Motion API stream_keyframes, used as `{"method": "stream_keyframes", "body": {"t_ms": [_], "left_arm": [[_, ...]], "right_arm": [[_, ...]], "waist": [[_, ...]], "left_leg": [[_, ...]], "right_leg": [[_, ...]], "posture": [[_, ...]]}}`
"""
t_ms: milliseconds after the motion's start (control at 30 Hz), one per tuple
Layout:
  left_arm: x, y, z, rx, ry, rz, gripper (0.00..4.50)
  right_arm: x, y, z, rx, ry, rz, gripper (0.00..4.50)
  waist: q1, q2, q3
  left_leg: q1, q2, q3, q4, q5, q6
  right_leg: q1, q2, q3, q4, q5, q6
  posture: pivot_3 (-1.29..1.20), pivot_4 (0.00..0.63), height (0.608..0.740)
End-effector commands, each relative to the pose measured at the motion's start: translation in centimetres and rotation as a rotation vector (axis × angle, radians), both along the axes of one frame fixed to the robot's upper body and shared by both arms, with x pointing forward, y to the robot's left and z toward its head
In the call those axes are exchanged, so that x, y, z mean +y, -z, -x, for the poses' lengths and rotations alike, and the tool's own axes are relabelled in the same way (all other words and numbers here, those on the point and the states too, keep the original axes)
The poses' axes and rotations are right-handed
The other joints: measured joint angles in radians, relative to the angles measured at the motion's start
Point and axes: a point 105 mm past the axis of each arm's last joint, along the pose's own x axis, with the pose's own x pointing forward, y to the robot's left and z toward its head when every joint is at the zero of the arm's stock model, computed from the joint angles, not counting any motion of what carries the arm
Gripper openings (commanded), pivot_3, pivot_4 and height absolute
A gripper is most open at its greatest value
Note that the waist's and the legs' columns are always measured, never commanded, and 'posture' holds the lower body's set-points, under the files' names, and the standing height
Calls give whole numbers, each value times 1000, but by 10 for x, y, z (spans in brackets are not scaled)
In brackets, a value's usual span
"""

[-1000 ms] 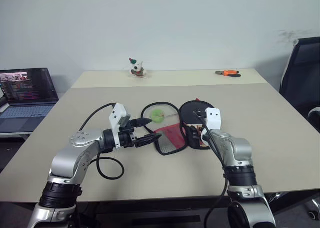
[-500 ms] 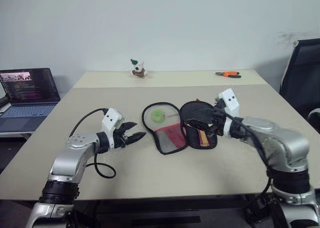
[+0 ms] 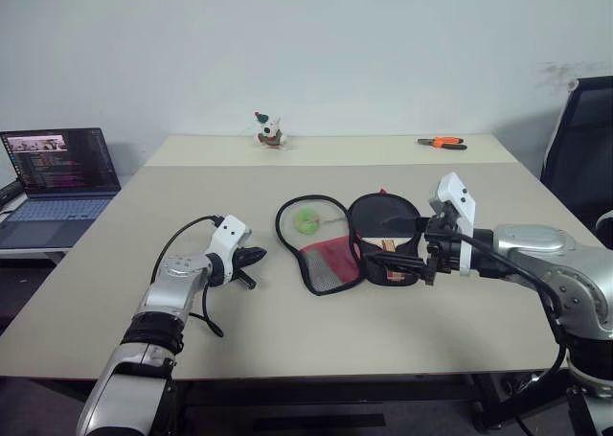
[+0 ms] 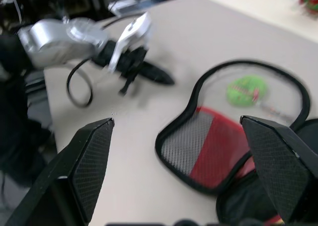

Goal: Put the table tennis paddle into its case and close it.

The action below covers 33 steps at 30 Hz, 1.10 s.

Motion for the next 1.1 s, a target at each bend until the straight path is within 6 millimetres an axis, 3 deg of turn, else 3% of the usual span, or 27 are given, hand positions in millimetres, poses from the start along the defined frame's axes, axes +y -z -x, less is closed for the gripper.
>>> {"method": "stream_keyframes", "body": {"t_ms": [33, 367, 567, 900, 1100], "left_arm": [[-10, -10, -13, -49, 11, -12, 8], [-48, -14, -31, -44, 40, 2, 8], [-93, -56, -39, -141, 157, 42, 8], [-200, -135, -29, -306, 364, 145, 8], [-213, -147, -24, -335, 409, 164, 8]], "right_arm": [[1, -9, 3, -72, -11, 12, 4500], [-8, -6, -2, -77, 46, 23, 4500], [-20, -8, -2, -83, 96, 35, 4500], [-61, -17, -15, -68, 292, 44, 4500], [-75, -12, -36, -30, 414, 27, 4500]], "waist": [[1, 0, 0], [2, -1, 0], [3, -2, 1], [6, -3, 1], [-10, -2, 1]], "left_leg": [[0, 0, 0, 0, 0, 0], [0, -1, 0, 1, 0, 0], [-2, -1, 0, 1, 0, 0], [-3, -2, 0, 1, 0, 0], [1, -1, 4, 0, 0, 0]], "right_leg": [[0, 0, 0, 0, 0, 0], [0, 0, -1, 0, 1, 1], [0, 0, -1, -1, 1, 1], [0, -1, -2, -1, 1, 2], [0, 1, 4, 0, 1, 2]], "posture": [[0, 150, 740], [0, 150, 740], [0, 150, 740], [0, 150, 740], [0, 150, 740]]}}
